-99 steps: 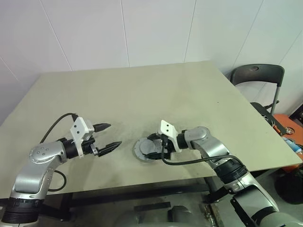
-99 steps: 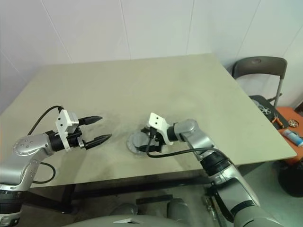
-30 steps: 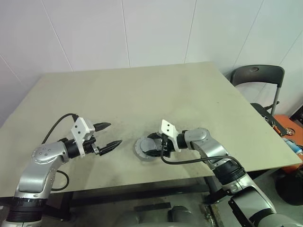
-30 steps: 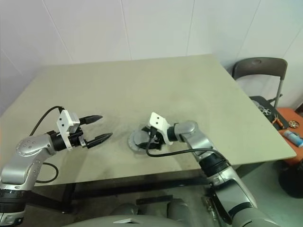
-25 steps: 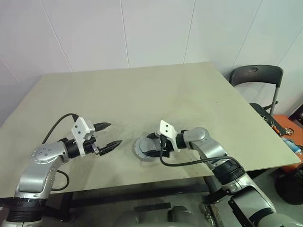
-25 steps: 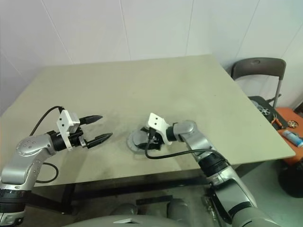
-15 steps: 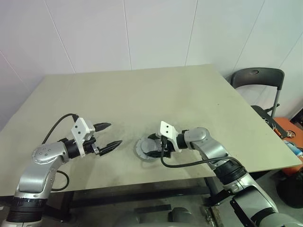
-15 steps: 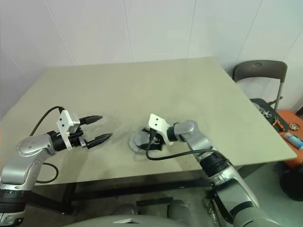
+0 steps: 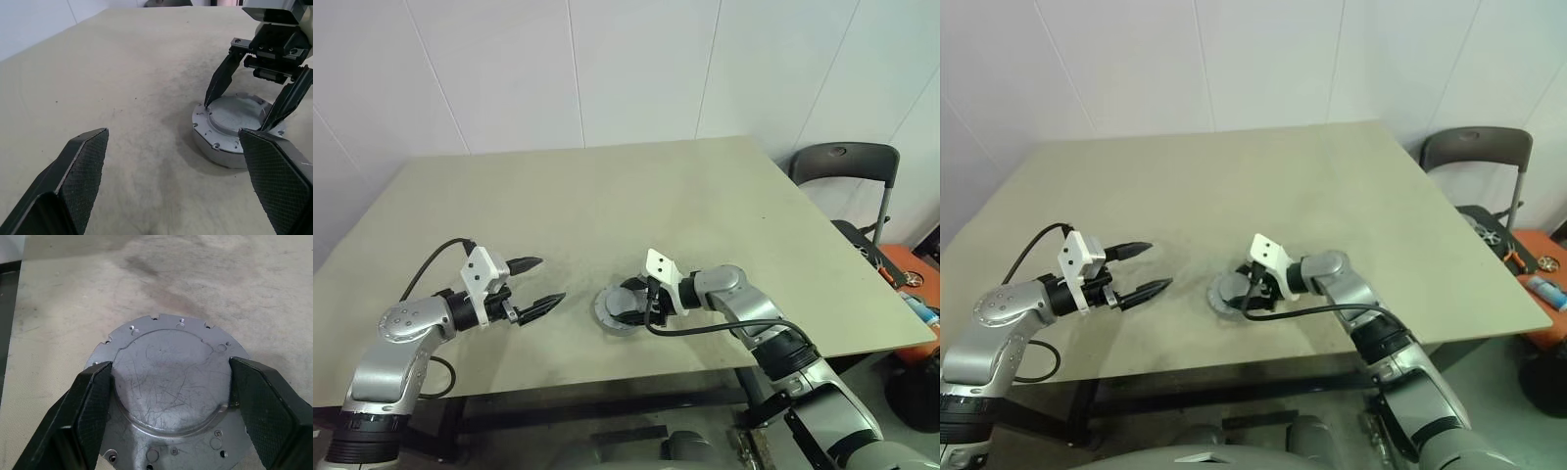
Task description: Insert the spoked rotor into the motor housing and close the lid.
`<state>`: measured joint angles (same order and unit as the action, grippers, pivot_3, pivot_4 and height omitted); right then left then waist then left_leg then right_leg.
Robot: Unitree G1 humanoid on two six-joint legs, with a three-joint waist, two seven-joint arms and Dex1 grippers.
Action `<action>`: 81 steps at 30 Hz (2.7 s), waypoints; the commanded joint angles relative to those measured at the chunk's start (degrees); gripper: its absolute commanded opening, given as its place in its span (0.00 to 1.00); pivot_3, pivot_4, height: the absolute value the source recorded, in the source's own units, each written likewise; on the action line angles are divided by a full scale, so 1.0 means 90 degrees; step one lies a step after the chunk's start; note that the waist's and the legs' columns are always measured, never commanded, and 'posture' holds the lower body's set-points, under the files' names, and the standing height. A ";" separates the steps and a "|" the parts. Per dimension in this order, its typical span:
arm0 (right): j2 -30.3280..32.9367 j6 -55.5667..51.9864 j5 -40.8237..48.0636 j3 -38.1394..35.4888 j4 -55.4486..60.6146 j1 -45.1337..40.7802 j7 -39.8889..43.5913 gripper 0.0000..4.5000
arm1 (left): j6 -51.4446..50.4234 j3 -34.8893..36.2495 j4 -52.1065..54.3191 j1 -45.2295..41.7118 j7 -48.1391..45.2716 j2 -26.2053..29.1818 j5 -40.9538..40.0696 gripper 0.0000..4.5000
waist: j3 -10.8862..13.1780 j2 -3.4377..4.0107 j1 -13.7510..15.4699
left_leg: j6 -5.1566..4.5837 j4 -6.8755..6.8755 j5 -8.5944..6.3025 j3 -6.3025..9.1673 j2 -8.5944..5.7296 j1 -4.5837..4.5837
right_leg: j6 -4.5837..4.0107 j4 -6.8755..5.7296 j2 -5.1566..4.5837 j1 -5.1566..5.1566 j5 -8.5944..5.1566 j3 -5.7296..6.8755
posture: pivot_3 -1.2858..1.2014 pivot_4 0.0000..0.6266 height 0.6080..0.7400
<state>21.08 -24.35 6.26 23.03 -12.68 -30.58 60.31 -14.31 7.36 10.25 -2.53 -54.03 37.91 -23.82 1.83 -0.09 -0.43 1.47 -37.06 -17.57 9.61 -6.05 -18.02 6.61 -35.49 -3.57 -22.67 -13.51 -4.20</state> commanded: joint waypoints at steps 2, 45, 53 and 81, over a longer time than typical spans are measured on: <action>0.0465 0.0167 -0.0474 0.0588 -0.0255 0.0395 0.0405 0.76 | -0.0070 -0.0047 0.0262 -0.0021 0.0030 -0.0023 -0.0068 1.00 | -0.0005 0.0010 0.0034 | -0.0003 0.0000 -0.0002 0.0001 -0.0002 0.0001 | 0.0002 0.0012 -0.0003 0.0006 -0.0001 0.0002 | 0.52 0.00 1.00; 0.0393 0.0291 -0.0302 0.0170 -0.0497 0.0171 0.0591 0.76 | -0.0405 -0.0022 0.0346 -0.0144 0.0085 -0.0016 -0.0123 1.00 | 0.0005 0.0021 0.0143 | -0.0023 0.0027 -0.0028 0.0000 -0.0002 0.0005 | 0.0022 0.0044 -0.0011 0.0012 -0.0027 0.0002 | 0.52 0.00 1.00; 0.0324 0.0198 -0.0397 0.0234 -0.0627 0.0220 0.0423 0.76 | -0.0617 -0.0052 0.0378 -0.0153 0.0185 -0.0057 -0.0187 1.00 | 0.0005 0.0021 0.0141 | -0.0023 0.0022 -0.0028 0.0000 -0.0003 -0.0025 | 0.0015 0.0041 -0.0010 -0.0018 -0.0013 0.0002 | 0.52 0.00 1.00; 0.0243 0.0241 -0.0431 0.0312 -0.0733 0.0159 0.0408 0.76 | -0.2576 -0.1603 0.0293 -0.1257 0.0878 -0.0814 -0.0168 0.00 | 0.0004 0.0017 0.0130 | -0.0023 0.0014 -0.0028 0.0005 -0.0003 -0.0024 | 0.0036 0.0041 -0.0009 -0.0013 -0.0017 0.0006 | 0.52 0.00 1.00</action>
<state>22.27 -20.10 6.20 22.45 -14.70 -31.24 64.34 -37.27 -6.59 12.43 -12.33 -46.05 30.50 -25.79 1.87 0.07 0.74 1.27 -36.93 -17.82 9.65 -6.08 -18.23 6.94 -35.12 -3.65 -22.79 -13.66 -4.16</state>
